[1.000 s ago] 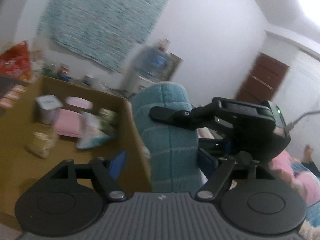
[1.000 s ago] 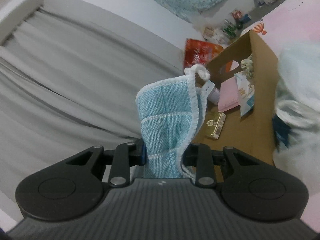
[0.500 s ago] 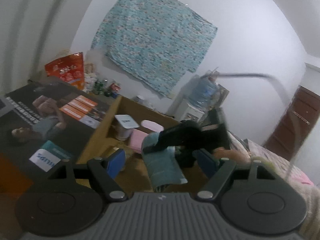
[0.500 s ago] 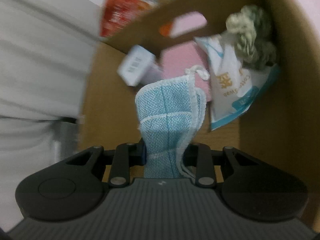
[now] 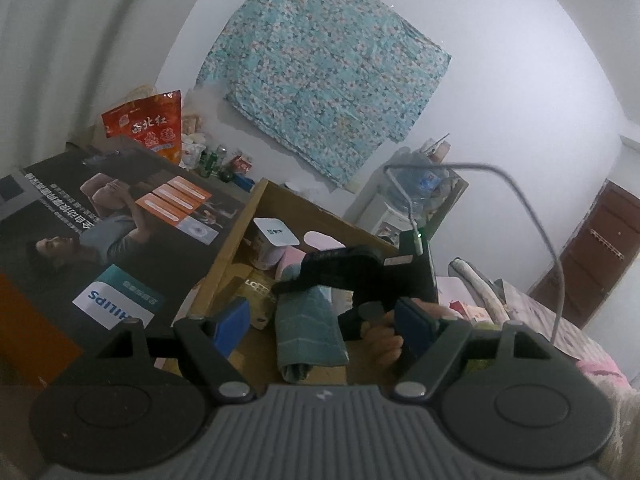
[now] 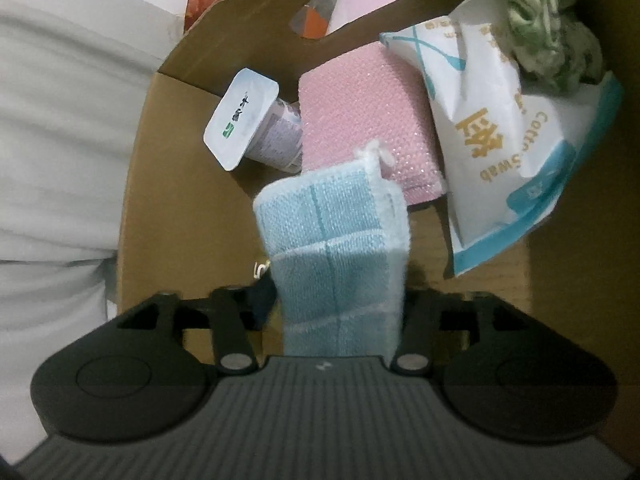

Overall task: Organize soft objects
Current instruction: 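Carry the towel with both tools over the box and open the right tool, then release the towel into the box with the left tool while the right tool returns to the pile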

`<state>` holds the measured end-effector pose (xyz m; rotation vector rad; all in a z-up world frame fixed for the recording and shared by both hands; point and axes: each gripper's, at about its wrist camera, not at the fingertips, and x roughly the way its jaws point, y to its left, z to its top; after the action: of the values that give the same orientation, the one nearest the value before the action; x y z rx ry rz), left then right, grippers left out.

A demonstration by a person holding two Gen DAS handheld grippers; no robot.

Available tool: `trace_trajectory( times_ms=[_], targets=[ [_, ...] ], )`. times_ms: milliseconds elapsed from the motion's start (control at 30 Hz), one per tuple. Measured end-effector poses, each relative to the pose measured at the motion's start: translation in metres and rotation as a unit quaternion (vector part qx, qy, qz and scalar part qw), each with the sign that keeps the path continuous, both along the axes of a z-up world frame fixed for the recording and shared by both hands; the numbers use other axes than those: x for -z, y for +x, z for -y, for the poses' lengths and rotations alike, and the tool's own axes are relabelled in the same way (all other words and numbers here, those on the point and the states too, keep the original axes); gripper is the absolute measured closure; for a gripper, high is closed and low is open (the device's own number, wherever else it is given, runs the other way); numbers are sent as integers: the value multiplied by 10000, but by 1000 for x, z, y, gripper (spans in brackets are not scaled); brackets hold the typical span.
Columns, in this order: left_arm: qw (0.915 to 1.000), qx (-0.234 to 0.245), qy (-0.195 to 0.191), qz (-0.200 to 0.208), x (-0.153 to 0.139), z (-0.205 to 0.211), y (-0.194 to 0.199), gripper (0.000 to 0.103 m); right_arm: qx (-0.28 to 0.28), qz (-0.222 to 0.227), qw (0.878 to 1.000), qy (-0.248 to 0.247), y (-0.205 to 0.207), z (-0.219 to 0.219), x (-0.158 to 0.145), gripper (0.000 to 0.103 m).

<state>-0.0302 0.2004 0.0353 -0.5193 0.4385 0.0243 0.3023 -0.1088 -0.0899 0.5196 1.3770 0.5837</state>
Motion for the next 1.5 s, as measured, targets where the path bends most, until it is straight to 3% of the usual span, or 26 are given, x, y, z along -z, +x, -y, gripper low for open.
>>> trace_trajectory(
  times_ms=[100, 300, 500, 667, 800, 1033, 1200, 1333, 1500],
  targets=[
    [10000, 12, 25, 11, 0, 2, -1, 23, 38, 151, 9998, -138, 2, 7, -16, 24],
    [10000, 10, 60, -7, -3, 9, -2, 22, 117, 343, 9993, -29, 4, 23, -50, 21],
    [9997, 112, 211, 15, -13, 24, -3, 17, 85, 519, 9954, 806, -2, 64, -95, 21],
    [9986, 312, 417, 63, -21, 44, -1, 14, 245, 898, 9838, 1534, -24, 134, -139, 20],
    [9971, 533, 533, 37, -24, 64, 6, 14, 498, 1149, 9732, 1928, -45, 209, -157, 20],
    [9911, 1096, 756, 48, -30, 110, 21, 13, 1411, 1602, 9507, 2248, -106, 359, -146, 16],
    [9798, 1732, 995, -54, -27, 161, 42, 13, 2272, 1829, 9373, 1908, -159, 452, -115, 14],
    [9675, 2257, 1137, -79, -23, 208, 59, 12, 2729, 1643, 9330, 1673, -190, 494, -78, 14],
    [9490, 2852, 1329, -213, -7, 270, 82, 12, 2946, 1401, 9296, 1715, -202, 510, -39, 13]
  ],
)
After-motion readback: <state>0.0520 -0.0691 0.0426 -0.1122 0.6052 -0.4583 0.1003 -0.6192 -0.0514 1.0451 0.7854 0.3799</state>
